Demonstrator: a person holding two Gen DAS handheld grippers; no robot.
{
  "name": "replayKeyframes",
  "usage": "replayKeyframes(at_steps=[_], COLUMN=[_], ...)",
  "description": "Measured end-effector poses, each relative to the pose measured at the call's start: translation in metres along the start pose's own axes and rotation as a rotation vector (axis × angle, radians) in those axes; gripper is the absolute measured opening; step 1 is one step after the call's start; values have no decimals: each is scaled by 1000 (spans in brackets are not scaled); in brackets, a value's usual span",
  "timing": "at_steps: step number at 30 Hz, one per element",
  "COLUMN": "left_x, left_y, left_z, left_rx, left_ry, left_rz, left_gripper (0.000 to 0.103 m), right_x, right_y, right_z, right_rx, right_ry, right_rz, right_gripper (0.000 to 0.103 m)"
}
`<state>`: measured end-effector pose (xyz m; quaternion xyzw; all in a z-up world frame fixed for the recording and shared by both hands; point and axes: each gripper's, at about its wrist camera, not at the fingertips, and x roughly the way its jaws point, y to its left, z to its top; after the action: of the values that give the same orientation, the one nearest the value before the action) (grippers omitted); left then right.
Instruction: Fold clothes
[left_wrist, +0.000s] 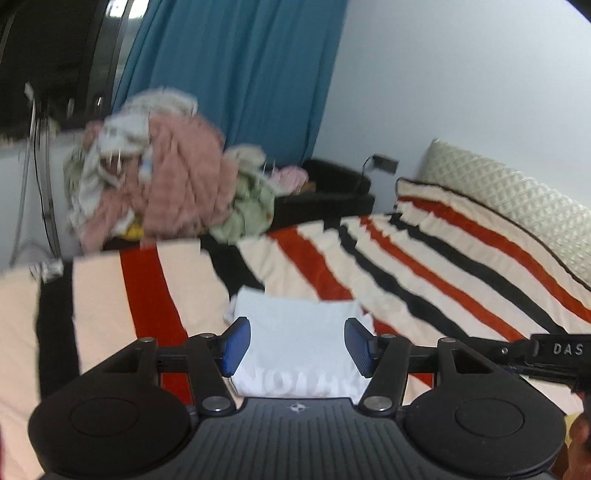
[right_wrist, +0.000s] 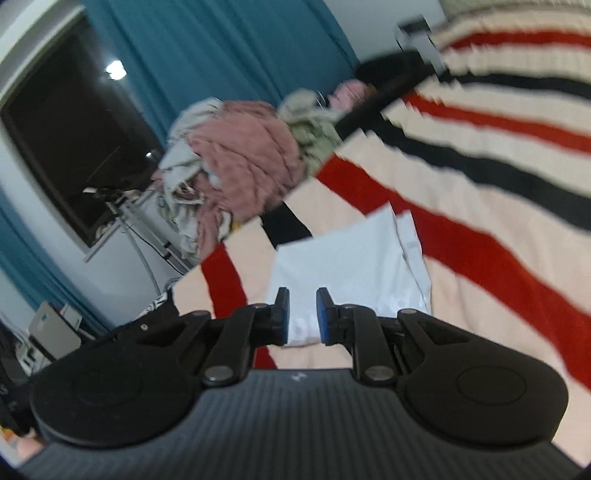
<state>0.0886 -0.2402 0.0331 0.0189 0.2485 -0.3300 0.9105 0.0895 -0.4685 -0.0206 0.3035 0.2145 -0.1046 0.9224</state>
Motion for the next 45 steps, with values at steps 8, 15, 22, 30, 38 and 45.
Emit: replayKeyframes(at_steps=[8,15,22,30,38,45], left_x=[-124,-198,-237,-241,-209,-196], left_y=[-34,-27,-10,-10,-8,2], left_z=[-1,-43,-85,-124,-139,-140], left_rx=[94,103,96,107,101,70], left_ry=[-131,-210,-243,-254,-203,-181], left_rz=[7,52,131,157,180,193], left_gripper=[87,103,103,103,103,103], right_x=[-80,-120,-123,-108,-94,-83], right_y=[40,55,56,39,41,39], right_z=[-8,-49,-99,-141,-152,-152], right_rx=[-147,-218,-253,-257,-318,-321], right_ry=[-128,-199,-241,-294,-307,-259], right_rz=[0,-4,-18,-82,-125,-125], right_gripper=[85,84,84,84,84,84])
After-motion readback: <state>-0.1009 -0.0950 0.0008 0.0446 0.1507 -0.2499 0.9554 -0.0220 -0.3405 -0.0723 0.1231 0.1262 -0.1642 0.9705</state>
